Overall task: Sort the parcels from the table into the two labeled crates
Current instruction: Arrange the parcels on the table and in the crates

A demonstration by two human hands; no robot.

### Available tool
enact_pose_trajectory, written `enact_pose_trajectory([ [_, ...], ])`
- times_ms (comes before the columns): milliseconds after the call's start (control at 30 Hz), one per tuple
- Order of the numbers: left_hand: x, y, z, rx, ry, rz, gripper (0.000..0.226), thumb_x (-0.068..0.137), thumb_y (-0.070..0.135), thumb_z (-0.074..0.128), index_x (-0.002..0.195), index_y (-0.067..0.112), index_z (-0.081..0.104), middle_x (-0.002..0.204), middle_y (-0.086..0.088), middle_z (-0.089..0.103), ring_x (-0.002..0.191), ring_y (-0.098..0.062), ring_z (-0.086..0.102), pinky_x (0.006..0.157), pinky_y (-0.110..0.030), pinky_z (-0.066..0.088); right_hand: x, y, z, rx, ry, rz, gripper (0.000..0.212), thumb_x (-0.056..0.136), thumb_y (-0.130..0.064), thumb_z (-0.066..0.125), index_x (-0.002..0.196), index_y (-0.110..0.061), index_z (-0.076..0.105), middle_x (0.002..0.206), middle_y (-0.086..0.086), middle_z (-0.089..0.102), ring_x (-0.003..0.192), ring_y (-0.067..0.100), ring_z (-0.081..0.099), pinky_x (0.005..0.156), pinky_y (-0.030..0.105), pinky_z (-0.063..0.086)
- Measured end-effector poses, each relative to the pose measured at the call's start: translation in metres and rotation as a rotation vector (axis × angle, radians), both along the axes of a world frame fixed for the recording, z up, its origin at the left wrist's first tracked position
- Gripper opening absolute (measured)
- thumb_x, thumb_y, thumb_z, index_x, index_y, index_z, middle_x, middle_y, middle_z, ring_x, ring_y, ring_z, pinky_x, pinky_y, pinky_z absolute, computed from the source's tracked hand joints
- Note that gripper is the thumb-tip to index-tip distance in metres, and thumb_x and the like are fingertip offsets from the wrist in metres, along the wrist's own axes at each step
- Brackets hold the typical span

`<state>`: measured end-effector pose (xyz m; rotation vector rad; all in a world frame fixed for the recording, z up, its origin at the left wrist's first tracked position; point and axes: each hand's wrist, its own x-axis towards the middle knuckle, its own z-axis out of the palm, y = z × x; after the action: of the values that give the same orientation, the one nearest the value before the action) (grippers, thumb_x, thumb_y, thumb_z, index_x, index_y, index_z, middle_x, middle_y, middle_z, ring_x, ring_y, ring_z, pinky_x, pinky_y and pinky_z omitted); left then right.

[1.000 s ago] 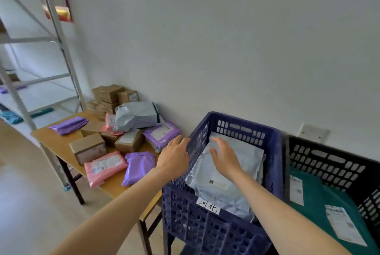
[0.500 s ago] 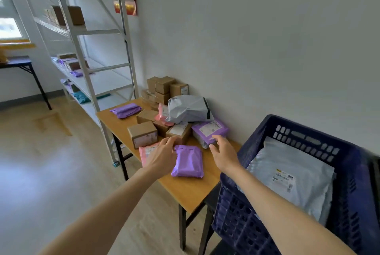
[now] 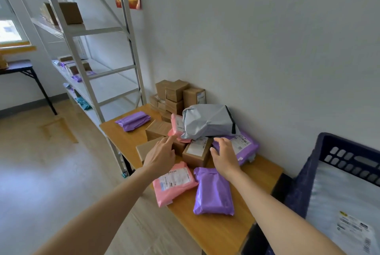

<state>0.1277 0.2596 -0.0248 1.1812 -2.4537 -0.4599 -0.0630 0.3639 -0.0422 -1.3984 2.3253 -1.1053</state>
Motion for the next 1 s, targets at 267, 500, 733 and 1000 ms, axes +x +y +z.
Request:
enact_pose_trajectory([
  [267, -0.027, -0.093, -0.005, -0.022, -0.045, -0.066, 0.057, 0.094, 0.009, 0.046, 0.146, 0.028, 0.034, 0.145, -0.004, 0.044, 0.118, -0.023, 0.054, 0.081, -0.03, 0.053, -0.028, -0.069, -0.014, 0.024, -0.062, -0.074, 0.039, 0.1, -0.02, 0.048, 0.138, -0.011, 0.043, 0.143, 0.008, 0.039, 0.126, 0.022, 0.046, 0.093, 0.024, 0.038],
  [500, -0.062, -0.17, -0.018, 0.006, -0.027, -0.136, 0.054, 0.096, 0.012, 0.047, 0.147, 0.026, 0.033, 0.142, -0.008, 0.047, 0.108, -0.023, 0.057, 0.071, -0.027, 0.049, -0.037, -0.111, -0.031, 0.064, -0.098, -0.174, 0.039, 0.1, -0.021, 0.048, 0.138, -0.012, 0.043, 0.142, 0.008, 0.04, 0.124, 0.021, 0.047, 0.099, 0.035, 0.043],
  [733, -0.12, -0.254, -0.024, 0.059, -0.031, -0.3, 0.05, 0.098, 0.018, 0.047, 0.145, 0.027, 0.034, 0.147, -0.002, 0.042, 0.125, -0.023, 0.049, 0.088, -0.034, 0.052, -0.043, -0.163, -0.042, 0.042, -0.186, -0.363, 0.043, 0.099, -0.021, 0.052, 0.14, -0.016, 0.042, 0.145, 0.003, 0.04, 0.13, 0.019, 0.044, 0.095, 0.024, 0.037],
  [1000, -0.183, -0.325, -0.038, 0.187, -0.041, -0.53, 0.046, 0.099, 0.033, 0.043, 0.144, 0.025, 0.037, 0.147, -0.006, 0.042, 0.132, -0.028, 0.04, 0.105, -0.043, 0.039, -0.061, -0.211, -0.055, 0.058, -0.236, -0.564, 0.049, 0.1, -0.025, 0.05, 0.147, -0.018, 0.037, 0.153, 0.007, 0.029, 0.139, 0.023, 0.032, 0.105, 0.03, 0.035],
])
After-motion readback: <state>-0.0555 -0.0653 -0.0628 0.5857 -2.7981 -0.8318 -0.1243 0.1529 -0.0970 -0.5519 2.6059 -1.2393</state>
